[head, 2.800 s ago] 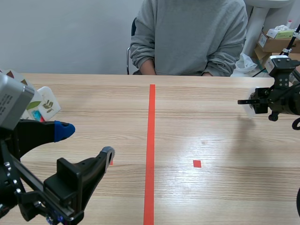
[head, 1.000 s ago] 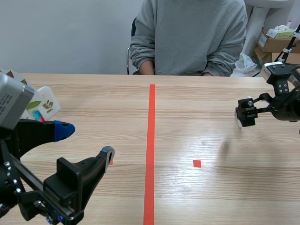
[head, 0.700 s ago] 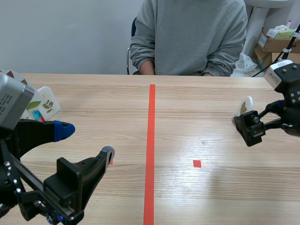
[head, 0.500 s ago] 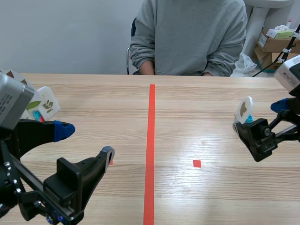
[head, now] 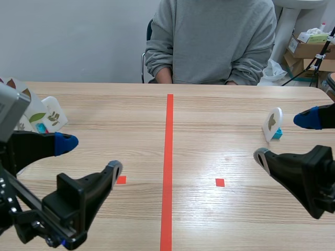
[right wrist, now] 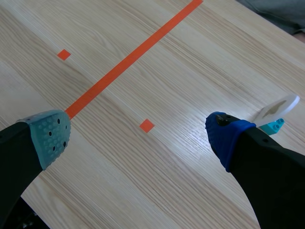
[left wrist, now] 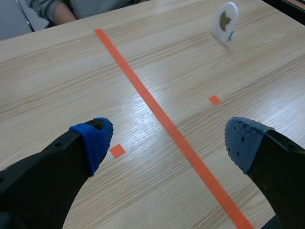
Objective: Do the leaf sorting experiment
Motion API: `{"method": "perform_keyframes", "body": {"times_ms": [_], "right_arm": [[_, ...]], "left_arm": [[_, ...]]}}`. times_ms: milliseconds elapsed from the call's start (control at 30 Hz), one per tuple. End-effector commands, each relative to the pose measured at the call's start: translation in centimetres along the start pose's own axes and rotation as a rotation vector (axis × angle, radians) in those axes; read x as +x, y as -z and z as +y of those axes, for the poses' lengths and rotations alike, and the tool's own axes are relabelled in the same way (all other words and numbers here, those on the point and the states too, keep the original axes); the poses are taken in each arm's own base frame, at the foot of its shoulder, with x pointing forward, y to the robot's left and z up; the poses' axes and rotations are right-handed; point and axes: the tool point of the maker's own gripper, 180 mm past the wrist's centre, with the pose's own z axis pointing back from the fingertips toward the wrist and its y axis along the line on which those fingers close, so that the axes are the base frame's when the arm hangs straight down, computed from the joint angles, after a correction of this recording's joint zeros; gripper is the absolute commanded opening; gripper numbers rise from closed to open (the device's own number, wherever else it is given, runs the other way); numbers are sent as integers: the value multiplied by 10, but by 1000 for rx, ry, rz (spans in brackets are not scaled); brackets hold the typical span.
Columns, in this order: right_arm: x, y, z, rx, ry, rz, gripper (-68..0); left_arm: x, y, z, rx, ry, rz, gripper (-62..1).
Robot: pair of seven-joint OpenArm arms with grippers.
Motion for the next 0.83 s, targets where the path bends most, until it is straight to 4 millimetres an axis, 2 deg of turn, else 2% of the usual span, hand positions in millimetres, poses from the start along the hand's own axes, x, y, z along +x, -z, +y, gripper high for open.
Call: {"method": "perform_keyframes", "body": {"times_ms": [0,267,800], "right_arm": [[7,0,0,19,-3,-24,-95],[0,-1,8,56,7,4,-95],[-2,-3,5,50,5,19,-95]], "left_arm": [[7,-4,5,14,-18,-31,-103],[10,-14,30,84,-13,-40,-103],[-3,-27,28,62,10,8,-103]]}}
